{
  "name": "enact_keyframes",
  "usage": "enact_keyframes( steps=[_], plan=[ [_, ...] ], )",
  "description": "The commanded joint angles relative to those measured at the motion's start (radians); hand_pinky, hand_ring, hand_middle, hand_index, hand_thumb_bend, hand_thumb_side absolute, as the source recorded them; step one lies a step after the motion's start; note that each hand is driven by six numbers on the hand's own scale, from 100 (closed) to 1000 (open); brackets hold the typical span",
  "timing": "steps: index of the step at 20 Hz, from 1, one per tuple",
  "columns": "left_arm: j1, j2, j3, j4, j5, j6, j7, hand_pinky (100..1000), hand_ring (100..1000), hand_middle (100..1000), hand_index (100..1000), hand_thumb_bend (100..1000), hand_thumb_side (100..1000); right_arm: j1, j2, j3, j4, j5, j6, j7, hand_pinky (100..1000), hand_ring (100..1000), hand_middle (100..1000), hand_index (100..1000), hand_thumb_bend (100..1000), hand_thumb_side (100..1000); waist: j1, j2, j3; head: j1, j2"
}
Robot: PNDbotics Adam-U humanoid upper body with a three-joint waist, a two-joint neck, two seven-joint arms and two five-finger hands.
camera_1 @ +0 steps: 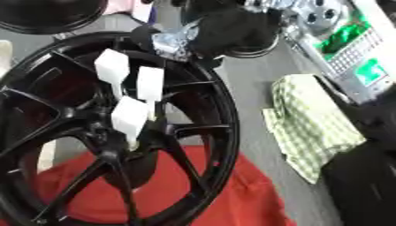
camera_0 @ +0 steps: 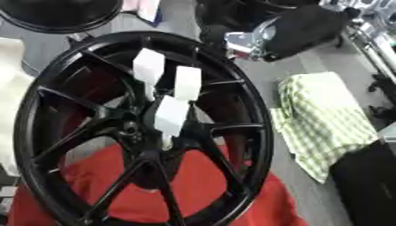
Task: Pull the pin out of the wheel hub.
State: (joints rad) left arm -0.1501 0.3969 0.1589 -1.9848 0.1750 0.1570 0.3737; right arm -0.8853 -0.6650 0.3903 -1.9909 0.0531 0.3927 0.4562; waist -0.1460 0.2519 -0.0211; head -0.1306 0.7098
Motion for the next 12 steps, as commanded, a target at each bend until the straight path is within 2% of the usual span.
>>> enact_keyframes(
  steps=[1, 5, 12],
  plan=[
    [0.002, 0.023, 0.013, -0.015, -0.008, 0.001, 0.007, 691, 567, 539, 667, 100, 834, -0.004, 0.014, 0.004, -0.009, 0.034, 0.000, 0.020, 855, 914, 767, 852, 324, 447, 0.011, -0.028, -0.007, 0.010, -0.001],
    [0.014, 0.022, 0.017, -0.015, -0.011, 0.003, 0.012, 690, 567, 538, 667, 100, 836, -0.004, 0.054, 0.022, -0.009, 0.072, -0.001, 0.036, 856, 915, 769, 855, 330, 441, 0.014, -0.032, -0.023, 0.033, 0.005],
    [0.025, 0.023, 0.021, -0.015, -0.015, 0.004, 0.019, 689, 566, 538, 666, 100, 836, 0.001, 0.086, 0.042, -0.009, 0.117, 0.001, 0.058, 858, 918, 773, 858, 335, 443, 0.016, -0.033, -0.046, 0.061, 0.008]
  ],
)
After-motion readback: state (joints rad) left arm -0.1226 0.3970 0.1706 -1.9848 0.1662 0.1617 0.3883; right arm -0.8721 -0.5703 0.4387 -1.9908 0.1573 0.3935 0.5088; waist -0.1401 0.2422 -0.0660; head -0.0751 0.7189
